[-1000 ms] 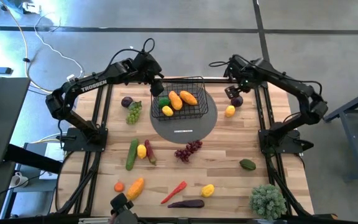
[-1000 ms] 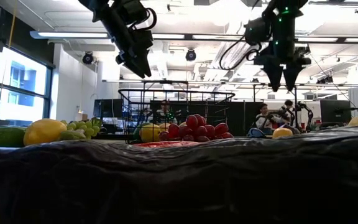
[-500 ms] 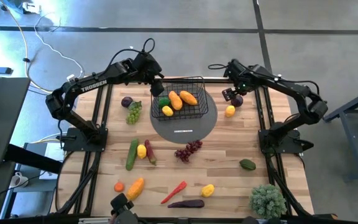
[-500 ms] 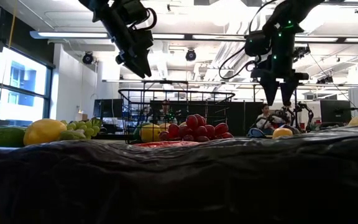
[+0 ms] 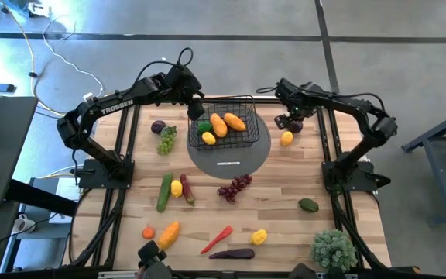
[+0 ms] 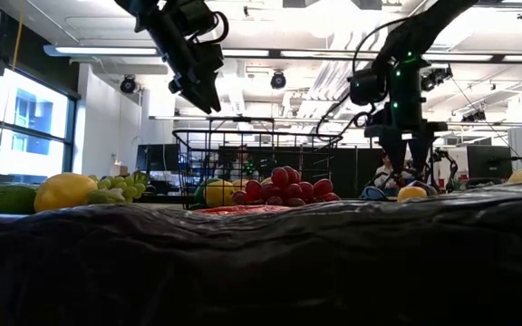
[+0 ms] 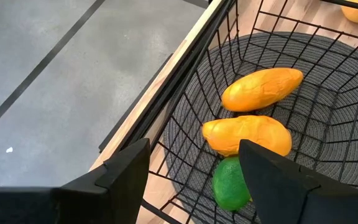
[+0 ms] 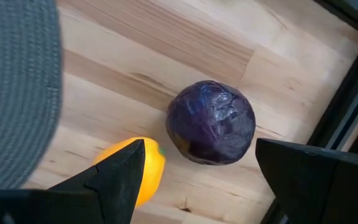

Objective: Build produce basket
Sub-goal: Put the right plum into the wire basket

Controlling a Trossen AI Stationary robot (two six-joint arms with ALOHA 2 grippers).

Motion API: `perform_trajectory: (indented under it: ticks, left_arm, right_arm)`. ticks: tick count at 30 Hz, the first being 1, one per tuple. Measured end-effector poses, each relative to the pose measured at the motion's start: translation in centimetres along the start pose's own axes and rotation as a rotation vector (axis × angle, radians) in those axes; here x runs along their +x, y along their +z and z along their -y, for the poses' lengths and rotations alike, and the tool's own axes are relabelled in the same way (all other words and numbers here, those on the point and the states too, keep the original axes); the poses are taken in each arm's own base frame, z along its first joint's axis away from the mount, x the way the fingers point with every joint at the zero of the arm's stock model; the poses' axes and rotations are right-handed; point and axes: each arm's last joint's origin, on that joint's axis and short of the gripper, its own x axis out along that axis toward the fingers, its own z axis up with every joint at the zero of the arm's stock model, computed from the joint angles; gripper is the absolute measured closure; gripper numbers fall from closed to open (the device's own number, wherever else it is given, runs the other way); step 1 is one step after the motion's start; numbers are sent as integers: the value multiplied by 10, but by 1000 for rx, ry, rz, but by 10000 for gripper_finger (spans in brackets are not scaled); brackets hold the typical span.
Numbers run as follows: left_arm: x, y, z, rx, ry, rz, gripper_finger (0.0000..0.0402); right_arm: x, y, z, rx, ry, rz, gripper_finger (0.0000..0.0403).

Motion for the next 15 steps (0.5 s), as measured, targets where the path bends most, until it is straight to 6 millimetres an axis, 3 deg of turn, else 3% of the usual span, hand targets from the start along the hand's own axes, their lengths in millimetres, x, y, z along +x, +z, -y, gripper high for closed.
perform_trajectory:
  ticks: [15]
  left_arm:
    - [0, 0, 0, 1, 0, 0, 165]
  right_arm:
    - [15, 7, 5, 76, -41, -33, 114]
